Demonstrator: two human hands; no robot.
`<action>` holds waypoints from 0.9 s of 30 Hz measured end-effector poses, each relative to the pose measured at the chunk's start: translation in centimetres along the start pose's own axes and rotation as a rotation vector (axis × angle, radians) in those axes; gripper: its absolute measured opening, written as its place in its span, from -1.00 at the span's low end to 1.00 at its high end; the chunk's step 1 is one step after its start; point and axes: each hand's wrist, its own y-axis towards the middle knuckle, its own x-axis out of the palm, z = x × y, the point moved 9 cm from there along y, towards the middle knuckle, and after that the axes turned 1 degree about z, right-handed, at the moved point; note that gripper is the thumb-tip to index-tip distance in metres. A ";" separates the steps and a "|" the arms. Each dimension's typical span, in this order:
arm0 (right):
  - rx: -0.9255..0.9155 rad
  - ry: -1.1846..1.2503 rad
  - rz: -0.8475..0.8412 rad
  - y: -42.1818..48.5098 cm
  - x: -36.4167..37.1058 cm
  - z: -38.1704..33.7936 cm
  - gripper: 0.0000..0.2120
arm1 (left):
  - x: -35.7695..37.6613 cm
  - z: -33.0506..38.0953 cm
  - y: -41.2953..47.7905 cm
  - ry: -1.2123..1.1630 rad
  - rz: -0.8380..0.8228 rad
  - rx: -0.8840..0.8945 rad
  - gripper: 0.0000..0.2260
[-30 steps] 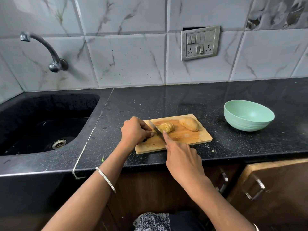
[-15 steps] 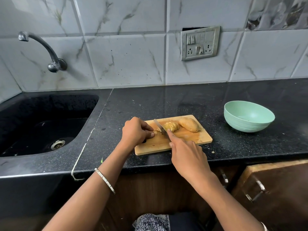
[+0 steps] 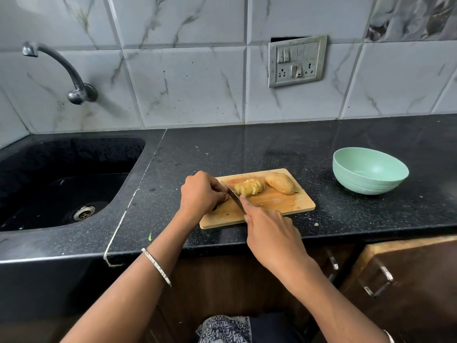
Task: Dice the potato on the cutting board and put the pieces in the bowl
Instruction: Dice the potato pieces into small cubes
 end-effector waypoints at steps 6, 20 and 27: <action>0.003 -0.056 -0.013 0.8 1.1 -0.6 -0.41 | 0.2 0.1 0.4 0.048 -0.015 -0.004 -0.97; -0.020 0.113 0.067 0.5 -0.6 1.4 -0.52 | -0.4 -0.7 0.7 0.072 -0.035 -0.038 -0.90; 0.039 0.103 0.088 1.1 -2.2 3.0 -0.54 | 0.9 1.0 0.8 0.112 -0.039 0.051 -0.86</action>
